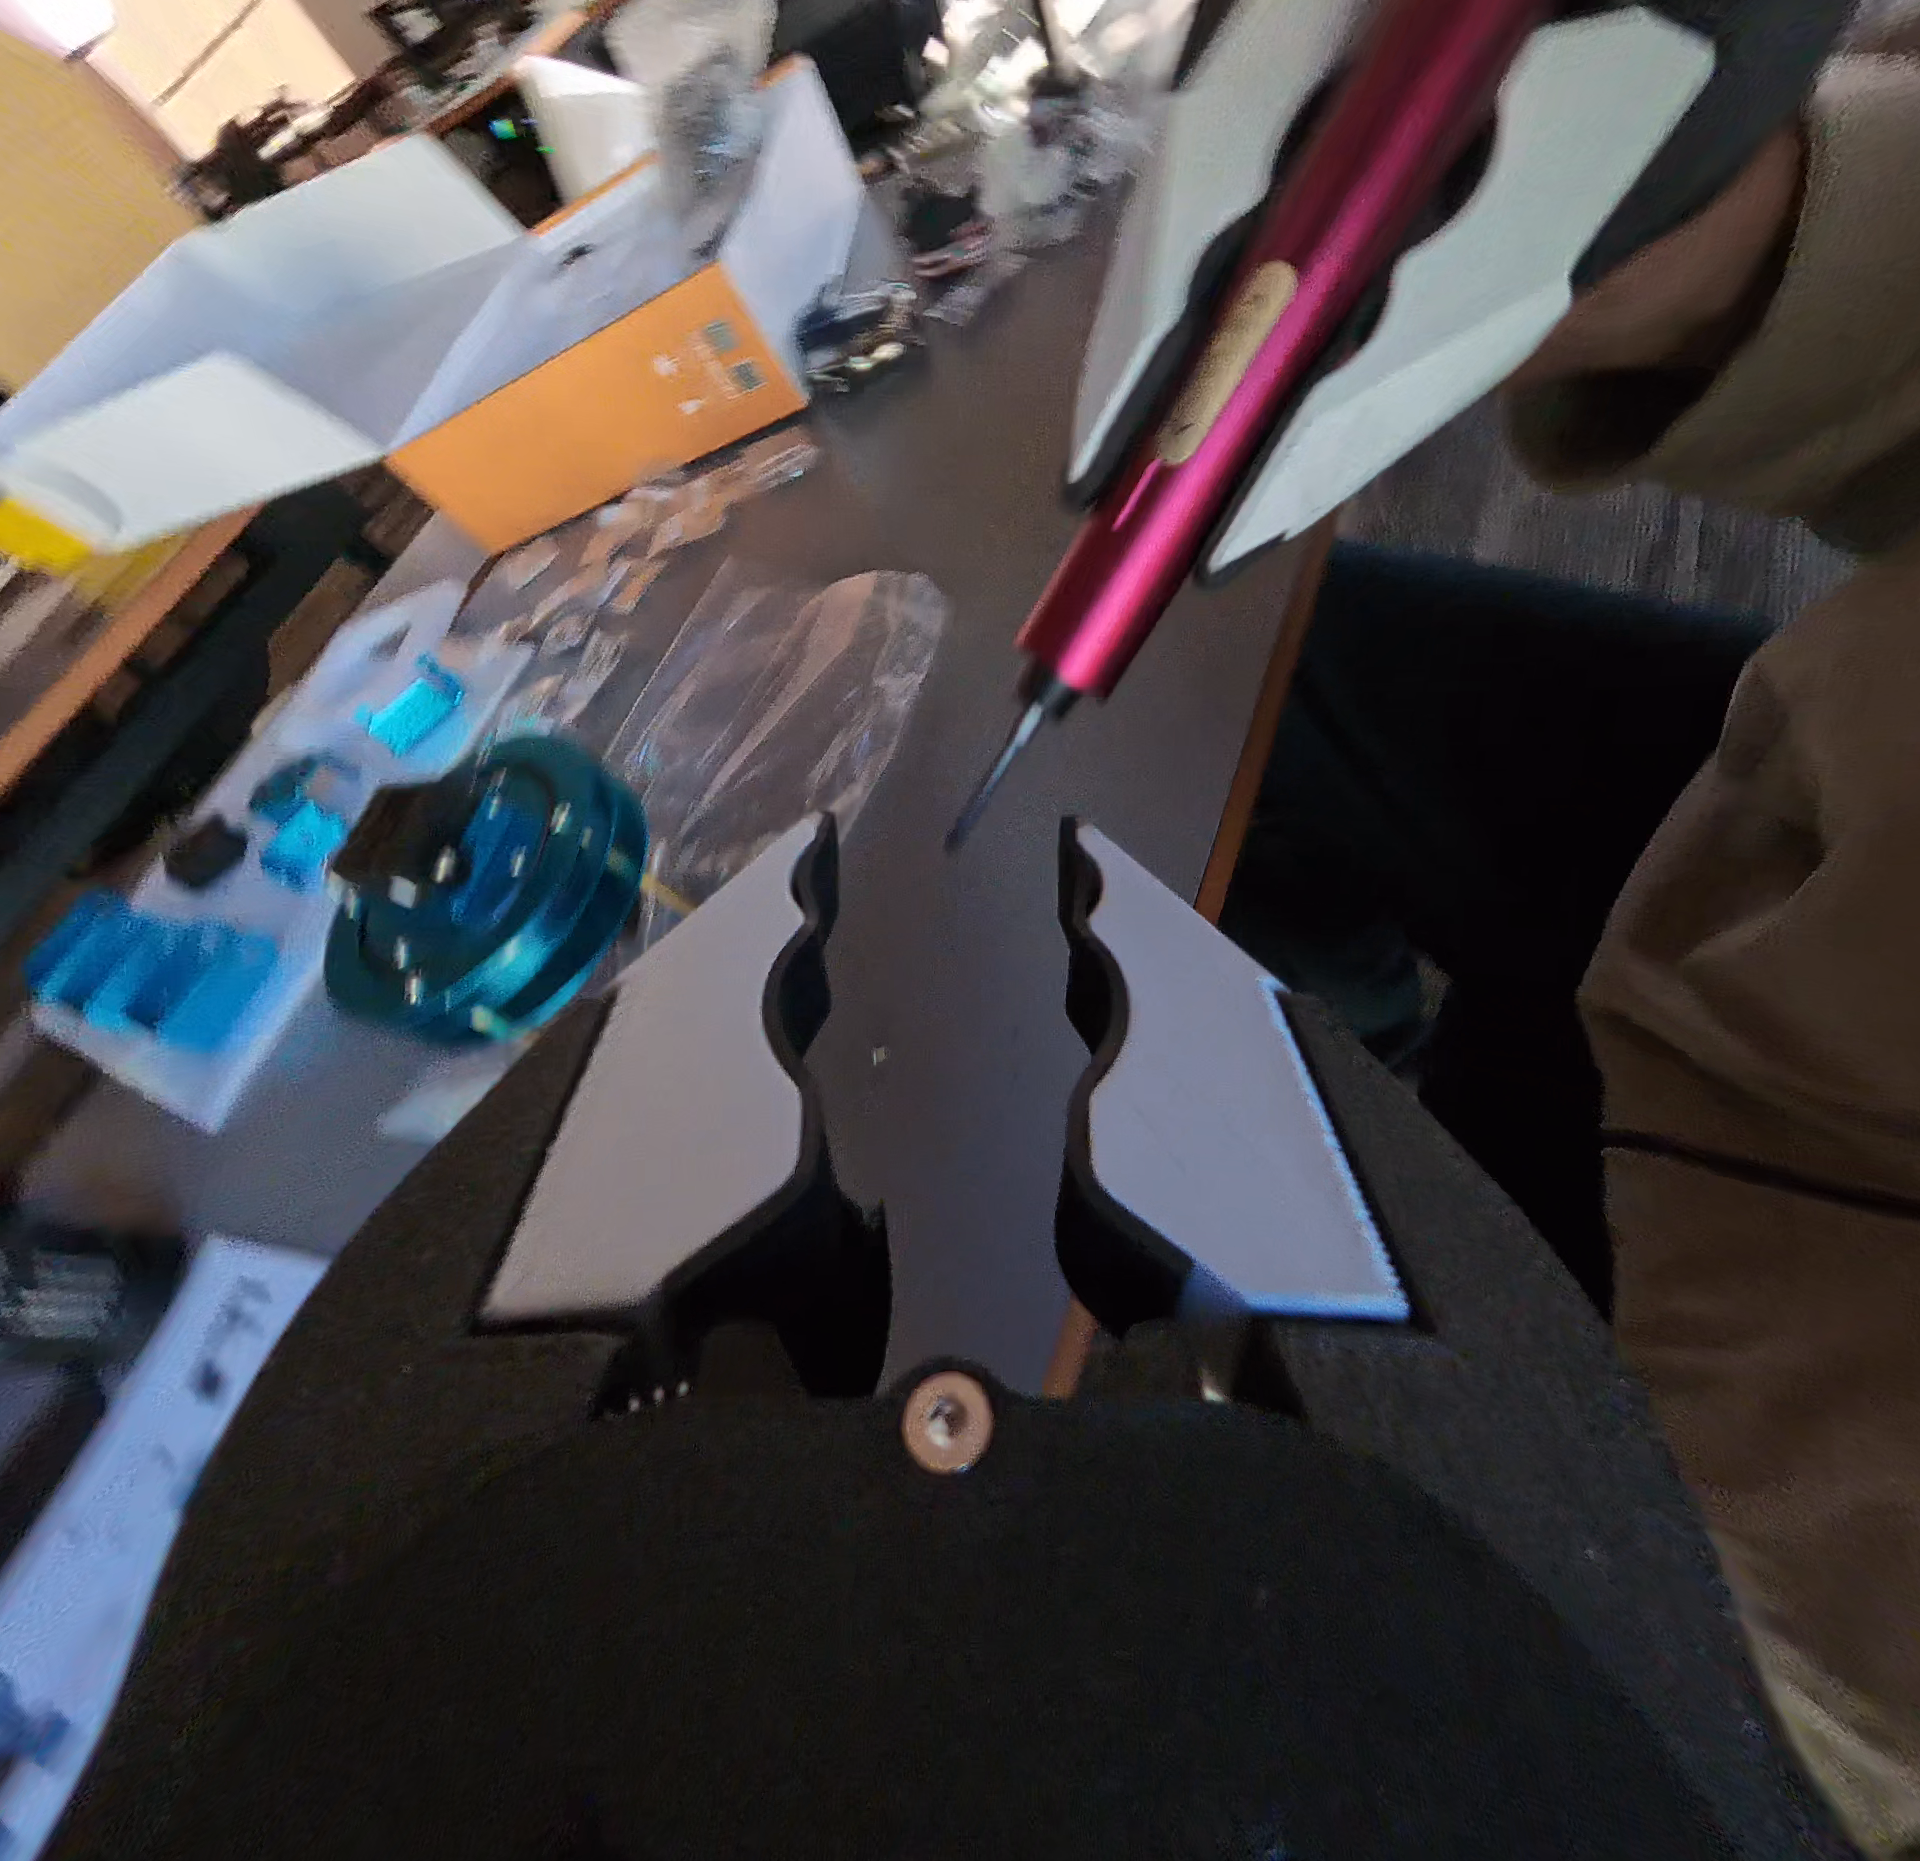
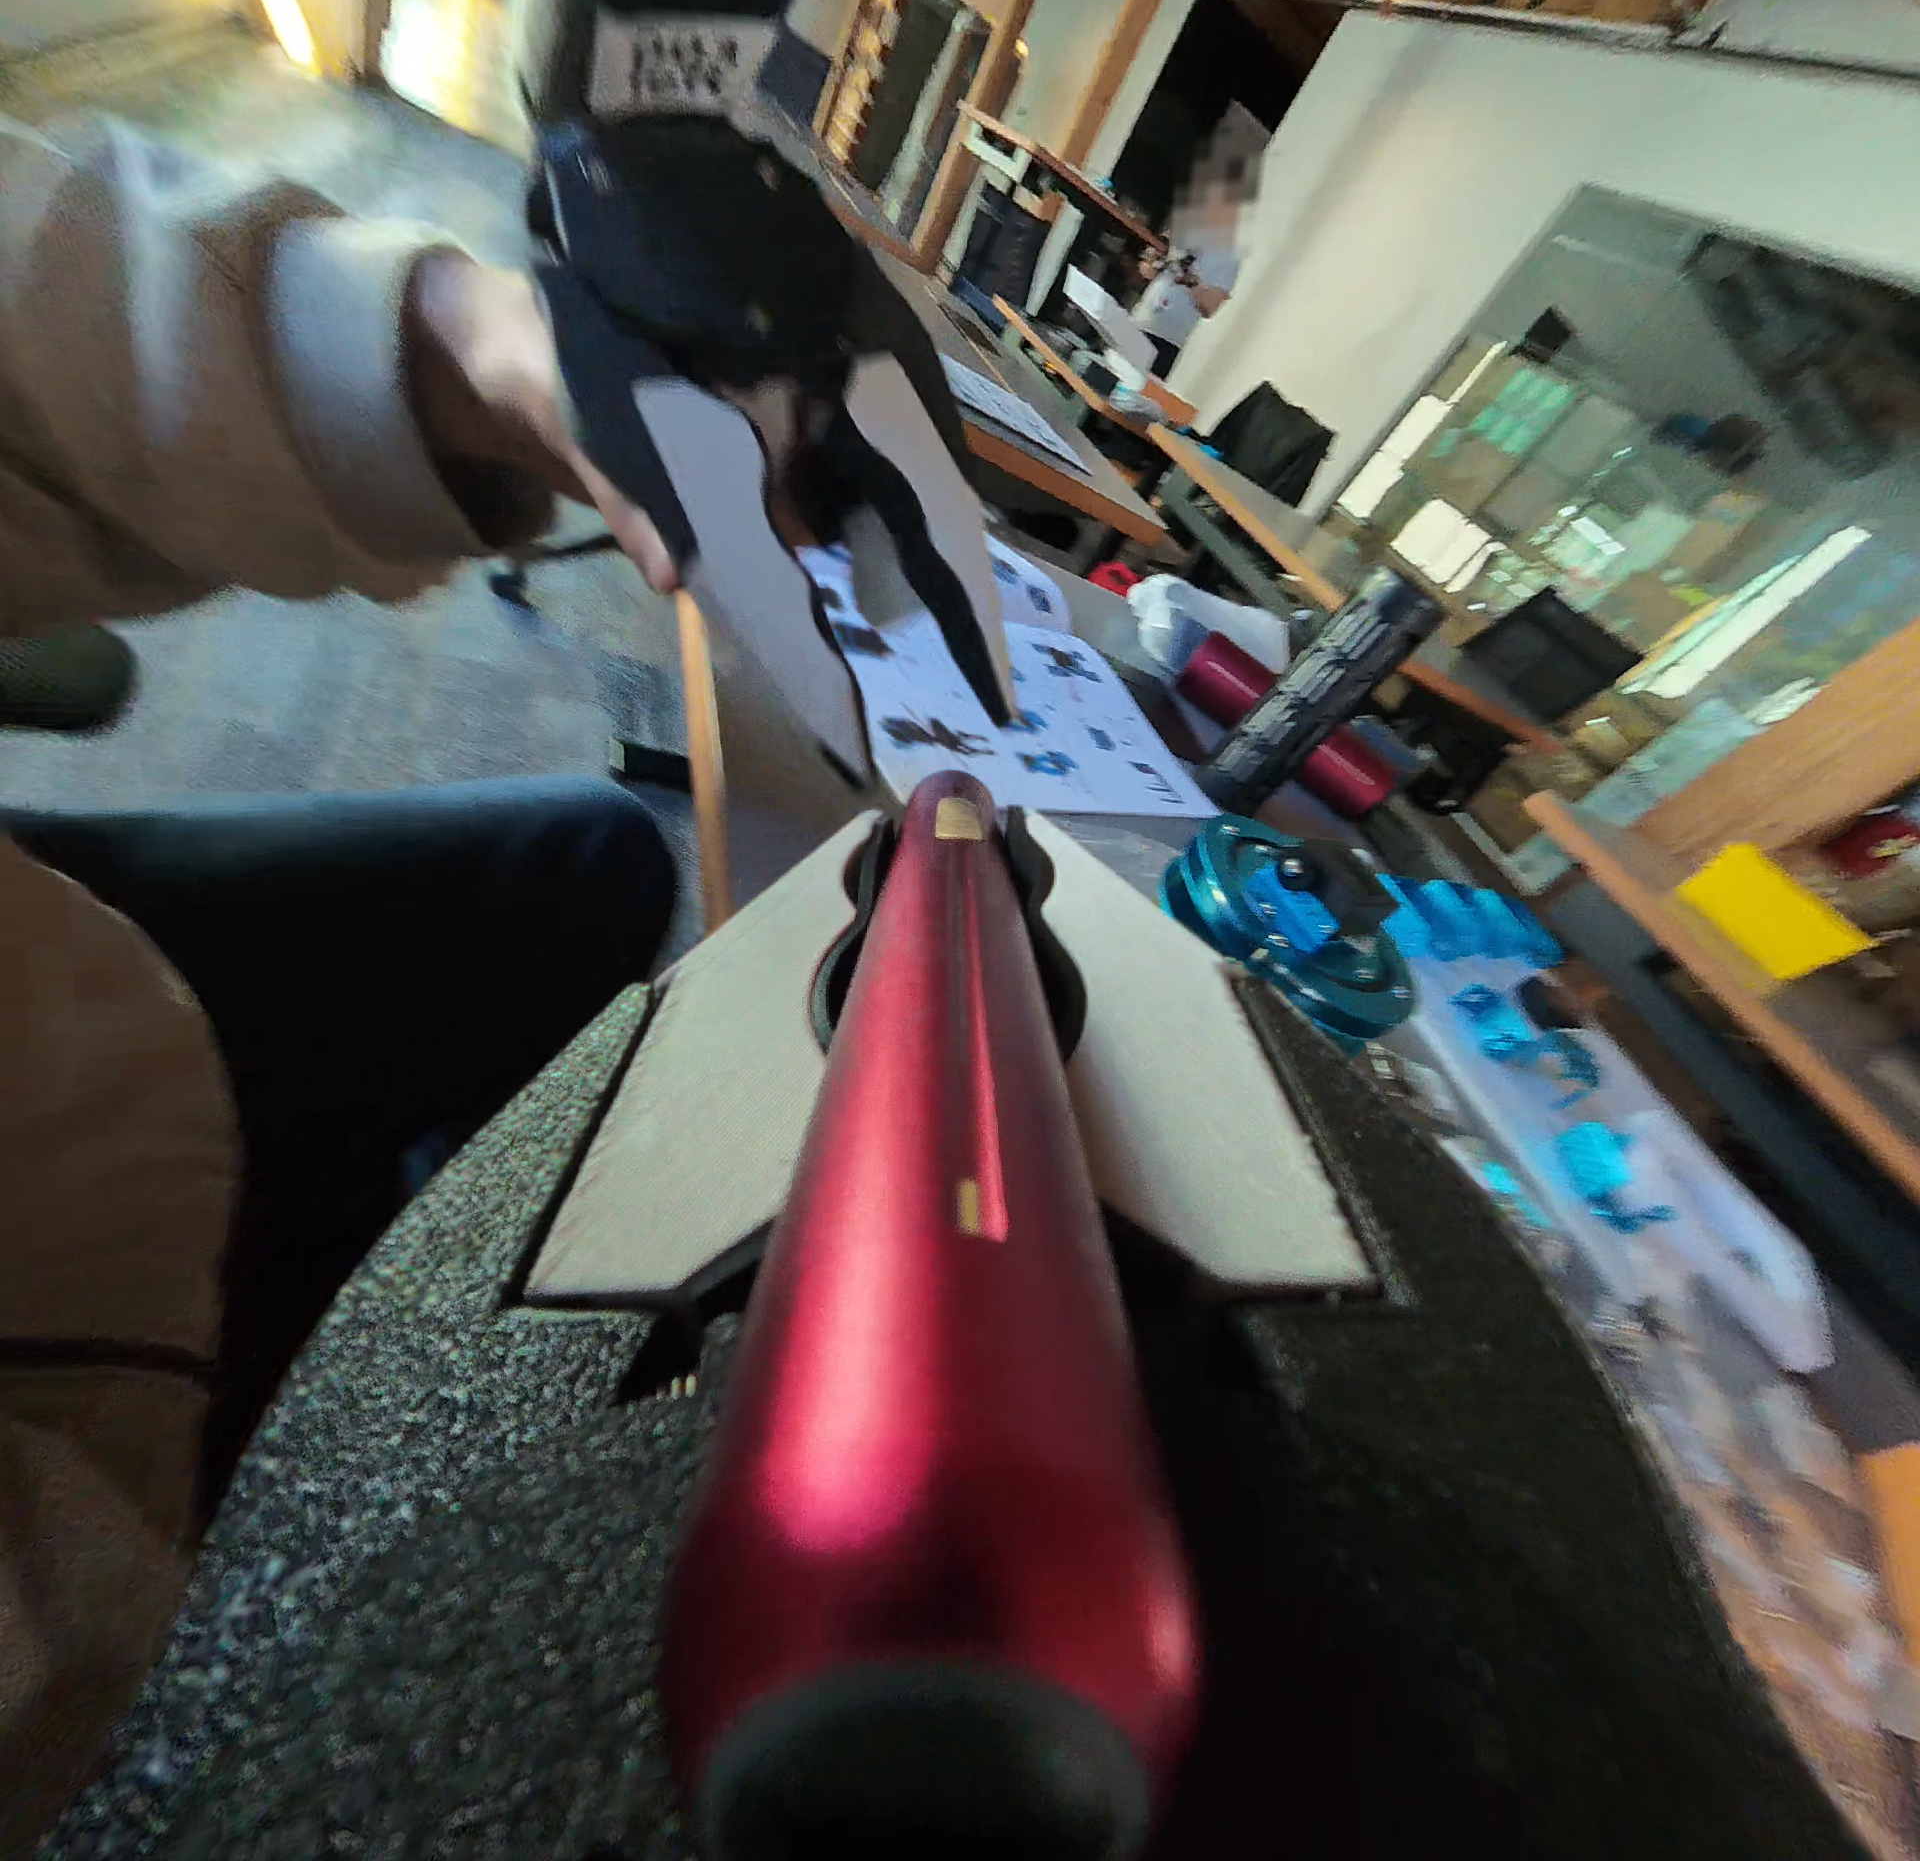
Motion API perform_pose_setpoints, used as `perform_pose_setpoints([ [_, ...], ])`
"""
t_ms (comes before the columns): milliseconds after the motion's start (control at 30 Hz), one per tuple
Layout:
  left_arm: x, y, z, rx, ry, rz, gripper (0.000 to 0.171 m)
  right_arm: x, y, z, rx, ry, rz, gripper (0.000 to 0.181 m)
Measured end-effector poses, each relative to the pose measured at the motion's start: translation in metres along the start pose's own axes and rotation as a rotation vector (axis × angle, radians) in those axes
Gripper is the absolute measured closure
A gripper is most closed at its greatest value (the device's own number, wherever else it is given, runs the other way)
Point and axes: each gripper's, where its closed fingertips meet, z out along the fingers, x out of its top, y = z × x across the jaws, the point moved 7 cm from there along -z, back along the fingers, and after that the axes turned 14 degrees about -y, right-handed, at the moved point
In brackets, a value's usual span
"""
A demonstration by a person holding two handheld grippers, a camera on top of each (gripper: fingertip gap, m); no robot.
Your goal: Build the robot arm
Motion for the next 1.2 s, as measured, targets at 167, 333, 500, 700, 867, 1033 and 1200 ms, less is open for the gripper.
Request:
perform_pose_setpoints([
  [167, -0.068, 0.002, -0.051, 0.122, 0.178, -0.401, 0.138, -0.029, 0.008, 0.048, -0.016, -0.177, -0.164, 0.16],
  [333, -0.111, 0.042, -0.063, 0.176, 0.447, -0.625, 0.141, -0.03, 0.051, 0.081, 0.272, -0.245, 0.047, 0.161],
  [500, -0.143, 0.059, -0.048, 0.353, 0.394, -0.557, 0.144, -0.006, 0.097, 0.113, 0.733, -0.433, 0.06, 0.16],
  [700, -0.151, 0.067, -0.023, 0.36, 0.279, -0.492, 0.147, 0.01, 0.108, 0.173, 1.038, -0.741, -0.045, 0.16],
  [867, -0.151, 0.073, -0.02, 0.353, 0.244, -0.458, 0.147, 0.008, 0.095, 0.202, 1.164, -0.976, -0.138, 0.16],
  [1033, -0.154, 0.073, -0.028, 0.346, 0.273, -0.492, 0.147, 0.002, 0.093, 0.217, 1.214, -1.042, -0.114, 0.16],
  [1200, -0.157, 0.074, -0.033, 0.351, 0.274, -0.504, 0.147, 0.001, 0.093, 0.217, 1.236, -1.051, -0.102, 0.159],
])
